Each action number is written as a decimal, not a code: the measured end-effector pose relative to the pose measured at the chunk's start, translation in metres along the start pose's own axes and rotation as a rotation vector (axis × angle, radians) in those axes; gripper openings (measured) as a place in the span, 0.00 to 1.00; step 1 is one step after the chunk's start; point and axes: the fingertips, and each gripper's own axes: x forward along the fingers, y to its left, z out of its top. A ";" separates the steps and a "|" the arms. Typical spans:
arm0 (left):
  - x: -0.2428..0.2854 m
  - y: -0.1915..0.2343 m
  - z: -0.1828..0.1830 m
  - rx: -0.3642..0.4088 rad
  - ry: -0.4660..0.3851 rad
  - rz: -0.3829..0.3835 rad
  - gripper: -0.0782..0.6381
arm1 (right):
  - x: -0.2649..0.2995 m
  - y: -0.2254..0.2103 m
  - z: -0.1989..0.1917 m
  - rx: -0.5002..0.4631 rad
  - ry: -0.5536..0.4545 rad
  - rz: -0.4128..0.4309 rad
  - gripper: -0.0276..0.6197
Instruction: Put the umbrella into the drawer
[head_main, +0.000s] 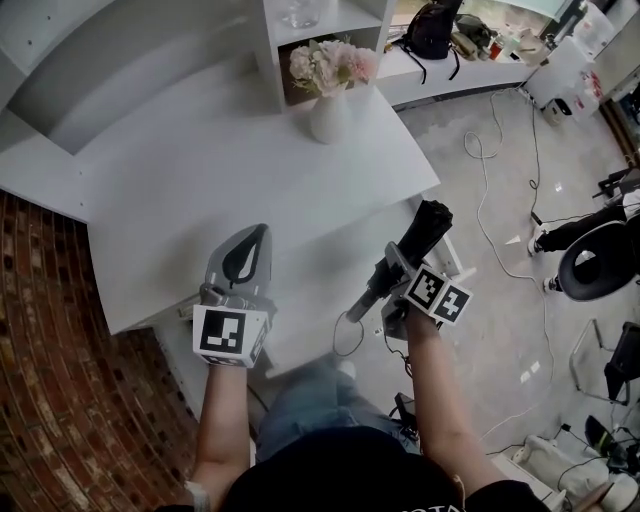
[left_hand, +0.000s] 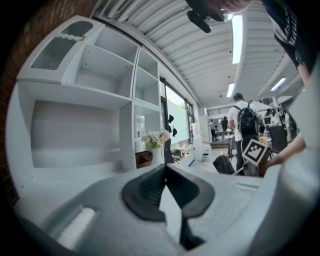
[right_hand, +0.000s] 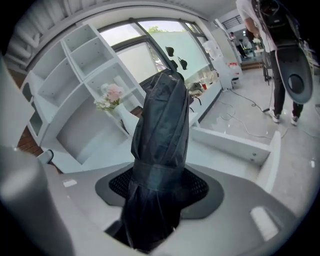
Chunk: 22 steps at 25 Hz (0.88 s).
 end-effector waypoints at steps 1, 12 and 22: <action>0.002 0.001 -0.003 0.000 0.007 -0.003 0.11 | 0.007 -0.007 -0.006 0.028 0.020 -0.011 0.43; 0.015 0.012 -0.032 -0.023 0.068 -0.016 0.11 | 0.059 -0.052 -0.057 0.095 0.240 -0.152 0.44; 0.023 0.020 -0.050 -0.035 0.105 -0.034 0.11 | 0.094 -0.076 -0.088 0.077 0.390 -0.275 0.44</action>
